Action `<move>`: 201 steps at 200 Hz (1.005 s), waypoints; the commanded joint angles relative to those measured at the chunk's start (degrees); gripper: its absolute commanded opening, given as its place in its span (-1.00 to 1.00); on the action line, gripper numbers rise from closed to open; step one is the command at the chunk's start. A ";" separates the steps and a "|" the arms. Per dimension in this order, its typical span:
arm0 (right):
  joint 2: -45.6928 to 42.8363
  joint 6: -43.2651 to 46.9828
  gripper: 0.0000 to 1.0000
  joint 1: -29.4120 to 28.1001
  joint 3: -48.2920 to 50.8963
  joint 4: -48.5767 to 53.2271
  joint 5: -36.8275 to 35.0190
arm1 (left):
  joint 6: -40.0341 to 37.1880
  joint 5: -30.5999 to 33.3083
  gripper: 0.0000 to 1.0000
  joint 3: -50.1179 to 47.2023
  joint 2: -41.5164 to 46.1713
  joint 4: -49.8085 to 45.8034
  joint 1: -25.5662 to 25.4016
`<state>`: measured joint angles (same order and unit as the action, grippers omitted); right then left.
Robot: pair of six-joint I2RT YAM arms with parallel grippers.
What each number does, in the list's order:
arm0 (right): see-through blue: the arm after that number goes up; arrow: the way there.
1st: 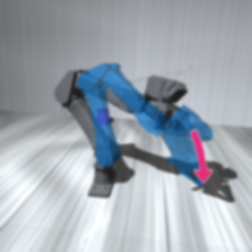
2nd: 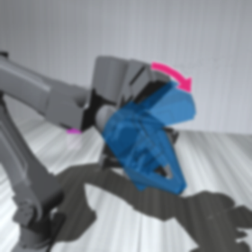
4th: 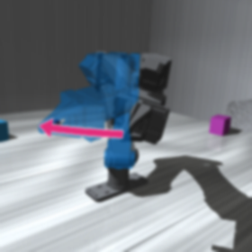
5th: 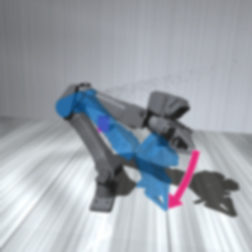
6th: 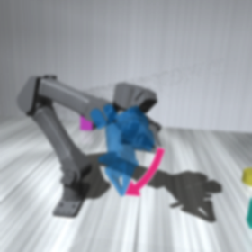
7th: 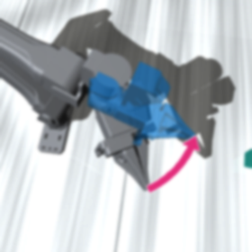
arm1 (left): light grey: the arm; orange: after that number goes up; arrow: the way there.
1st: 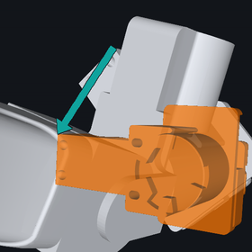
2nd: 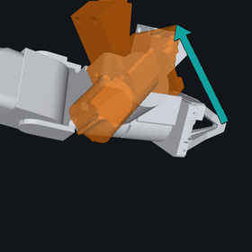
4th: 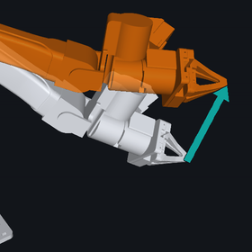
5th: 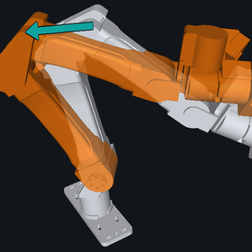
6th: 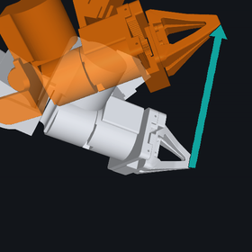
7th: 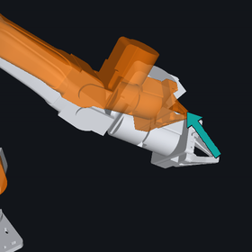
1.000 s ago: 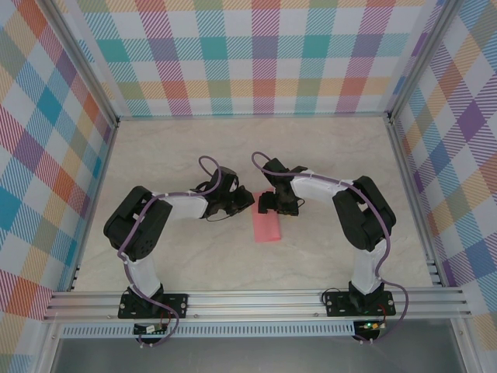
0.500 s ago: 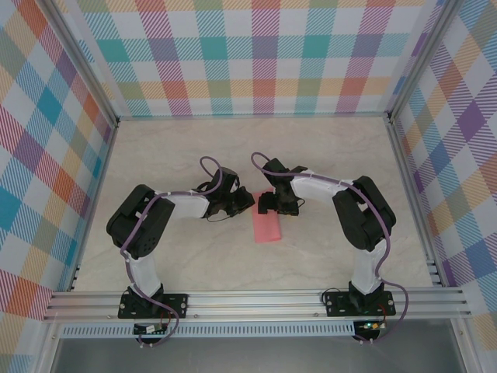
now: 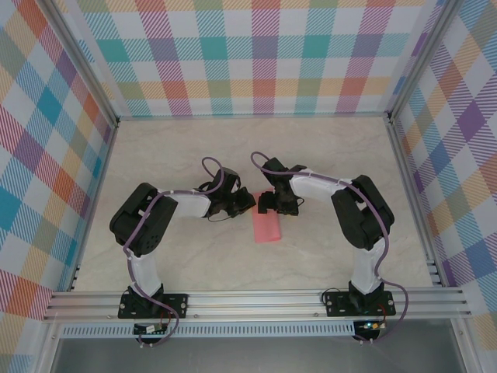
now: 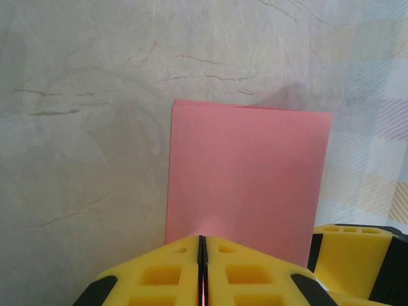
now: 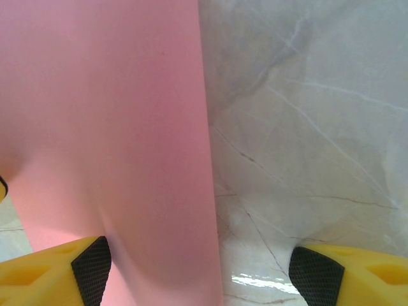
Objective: Fold a paper plane with a square sheet of paper (pick it up from the middle)
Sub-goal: Hold the square sheet of paper at the center of the table.
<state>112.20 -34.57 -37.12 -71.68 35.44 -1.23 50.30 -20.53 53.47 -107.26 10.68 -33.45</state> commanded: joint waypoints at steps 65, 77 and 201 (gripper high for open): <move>14.19 -0.51 0.62 -0.48 4.97 -11.73 6.81 | -0.38 -1.26 -0.81 1.06 -0.58 0.05 0.48; 14.29 -0.50 0.63 -0.49 4.88 -11.71 6.86 | -0.33 -1.26 -0.81 1.03 -0.58 0.05 0.45; 13.34 -0.40 0.62 -0.52 5.06 -11.73 7.19 | -2.68 1.66 -0.84 3.44 -2.64 -9.94 0.43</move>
<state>112.53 -35.38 -37.12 -72.12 35.86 -1.26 49.45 -20.36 55.48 -108.49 7.05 -33.45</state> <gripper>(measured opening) 0.813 0.084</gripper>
